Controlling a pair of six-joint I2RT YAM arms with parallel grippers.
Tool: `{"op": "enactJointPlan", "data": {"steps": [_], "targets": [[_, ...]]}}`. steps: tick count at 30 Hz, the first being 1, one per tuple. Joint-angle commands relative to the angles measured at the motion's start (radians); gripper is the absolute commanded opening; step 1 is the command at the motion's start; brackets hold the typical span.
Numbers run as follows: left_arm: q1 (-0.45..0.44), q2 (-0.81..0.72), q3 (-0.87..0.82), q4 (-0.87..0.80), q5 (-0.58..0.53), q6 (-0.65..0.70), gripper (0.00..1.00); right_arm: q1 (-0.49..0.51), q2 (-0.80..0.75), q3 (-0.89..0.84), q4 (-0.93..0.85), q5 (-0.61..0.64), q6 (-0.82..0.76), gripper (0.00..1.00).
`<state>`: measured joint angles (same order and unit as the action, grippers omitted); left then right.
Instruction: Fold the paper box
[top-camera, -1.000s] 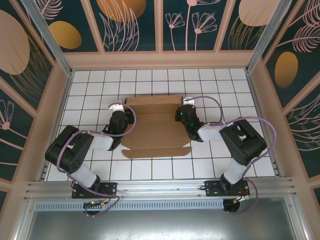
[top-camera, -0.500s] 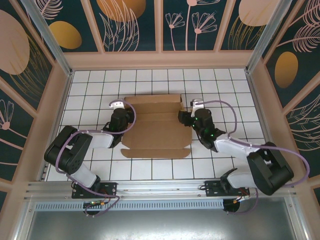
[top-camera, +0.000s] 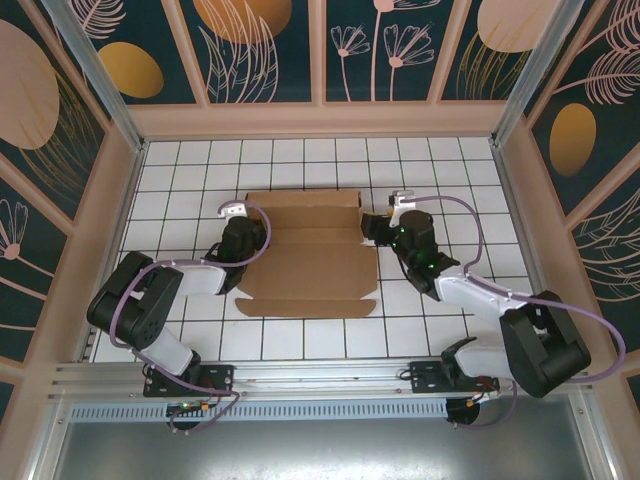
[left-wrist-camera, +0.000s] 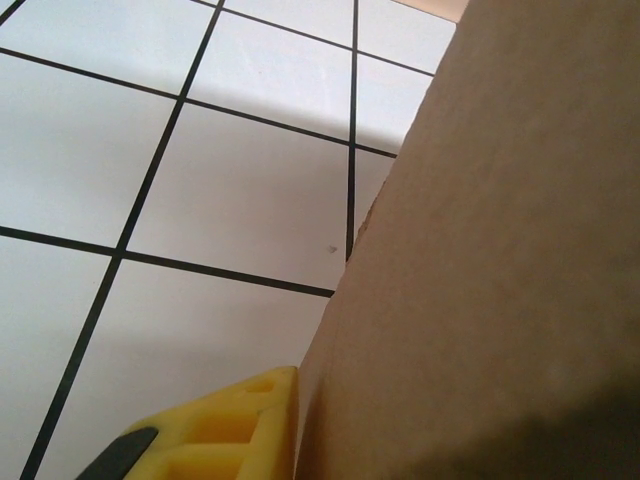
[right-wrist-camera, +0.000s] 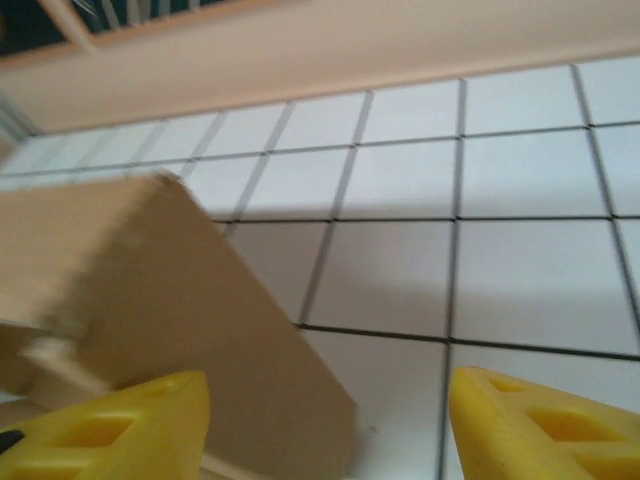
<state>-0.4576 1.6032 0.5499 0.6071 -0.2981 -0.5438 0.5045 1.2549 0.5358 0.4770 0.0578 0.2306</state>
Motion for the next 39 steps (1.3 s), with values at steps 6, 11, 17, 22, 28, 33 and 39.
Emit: {"op": "enactJointPlan", "data": {"steps": [6, 11, 17, 22, 28, 33, 39], "targets": [[-0.044, 0.01, 0.059, -0.152, -0.073, 0.007, 0.21, -0.023, -0.109, 0.039, 0.085, -0.207, 0.095, 0.54], [-0.056, 0.027, 0.078, -0.174, -0.086, -0.005, 0.21, -0.043, 0.0, 0.18, -0.11, -0.127, 0.152, 0.57], [-0.056, 0.026, 0.074, -0.17, -0.075, -0.011, 0.21, -0.054, 0.141, 0.268, -0.203, -0.104, 0.189, 0.54], [-0.055, 0.022, 0.069, -0.164, -0.052, -0.01, 0.22, -0.07, 0.234, 0.289, -0.232, -0.091, 0.198, 0.46], [-0.056, -0.08, 0.047, -0.163, -0.017, -0.03, 0.42, -0.077, 0.261, 0.277, -0.25, -0.08, 0.203, 0.39], [-0.056, -0.221, 0.031, -0.207, 0.056, -0.059, 0.5, -0.08, 0.253, 0.288, -0.265, -0.066, 0.201, 0.39], [-0.056, -0.443, -0.029, -0.275, 0.074, -0.092, 0.48, -0.08, 0.237, 0.289, -0.262, -0.069, 0.197, 0.4]]}}
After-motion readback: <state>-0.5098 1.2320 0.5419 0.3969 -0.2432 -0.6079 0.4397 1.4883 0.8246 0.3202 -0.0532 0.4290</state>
